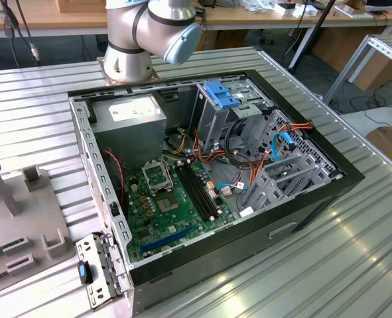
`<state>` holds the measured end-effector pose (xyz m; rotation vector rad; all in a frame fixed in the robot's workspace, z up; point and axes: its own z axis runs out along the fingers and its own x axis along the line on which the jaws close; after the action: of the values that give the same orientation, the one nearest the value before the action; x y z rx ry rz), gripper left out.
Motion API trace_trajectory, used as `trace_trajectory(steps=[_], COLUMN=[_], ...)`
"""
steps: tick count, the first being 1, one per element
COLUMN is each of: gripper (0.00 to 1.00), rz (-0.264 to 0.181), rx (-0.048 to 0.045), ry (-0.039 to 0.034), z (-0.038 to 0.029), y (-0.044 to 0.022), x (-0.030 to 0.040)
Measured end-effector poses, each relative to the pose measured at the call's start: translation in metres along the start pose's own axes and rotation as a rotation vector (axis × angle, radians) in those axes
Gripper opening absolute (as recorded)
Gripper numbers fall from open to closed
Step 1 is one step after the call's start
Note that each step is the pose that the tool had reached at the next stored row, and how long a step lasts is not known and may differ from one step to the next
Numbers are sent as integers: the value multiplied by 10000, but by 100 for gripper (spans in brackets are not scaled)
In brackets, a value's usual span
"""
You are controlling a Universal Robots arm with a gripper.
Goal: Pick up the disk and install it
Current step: 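Pick up the disk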
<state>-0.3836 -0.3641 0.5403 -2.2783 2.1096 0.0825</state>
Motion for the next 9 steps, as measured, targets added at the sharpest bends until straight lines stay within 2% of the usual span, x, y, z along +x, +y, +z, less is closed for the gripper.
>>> trace_trajectory(steps=[7, 9], gripper=[37, 37], rz=[0, 1], rx=[0, 1], ry=[0, -1], z=[-4, -5], y=[-319, -461], x=[19, 26])
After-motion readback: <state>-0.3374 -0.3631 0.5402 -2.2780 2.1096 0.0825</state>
